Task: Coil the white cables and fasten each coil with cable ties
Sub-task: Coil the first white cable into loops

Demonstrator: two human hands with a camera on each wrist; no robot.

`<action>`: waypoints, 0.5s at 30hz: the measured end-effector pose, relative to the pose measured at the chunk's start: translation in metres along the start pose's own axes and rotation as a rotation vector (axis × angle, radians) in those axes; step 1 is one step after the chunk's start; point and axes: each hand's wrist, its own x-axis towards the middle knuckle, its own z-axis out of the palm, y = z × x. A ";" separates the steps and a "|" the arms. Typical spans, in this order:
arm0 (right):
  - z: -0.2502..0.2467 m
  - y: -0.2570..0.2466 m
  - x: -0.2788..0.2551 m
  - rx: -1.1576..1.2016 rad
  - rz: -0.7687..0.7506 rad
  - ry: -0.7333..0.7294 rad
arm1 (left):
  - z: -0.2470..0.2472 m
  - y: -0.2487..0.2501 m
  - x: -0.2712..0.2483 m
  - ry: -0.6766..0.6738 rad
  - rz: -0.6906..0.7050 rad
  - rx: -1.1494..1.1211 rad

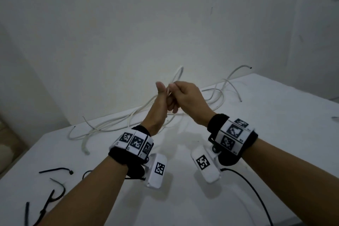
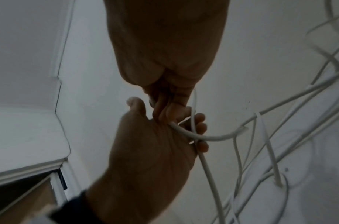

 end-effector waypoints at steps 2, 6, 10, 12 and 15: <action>-0.003 -0.004 0.006 0.078 0.041 0.021 | -0.003 -0.006 0.001 -0.006 0.022 0.068; -0.008 -0.007 0.010 0.192 0.140 -0.016 | -0.010 -0.007 0.003 0.008 -0.003 0.041; -0.013 -0.007 0.005 0.136 0.181 0.005 | -0.021 -0.008 0.013 0.140 -0.079 -0.101; -0.015 -0.003 -0.005 -0.099 0.132 0.031 | -0.029 -0.006 0.022 0.235 -0.135 -0.271; -0.002 0.000 -0.027 -0.267 0.205 -0.106 | -0.040 0.008 0.032 0.302 -0.155 -0.512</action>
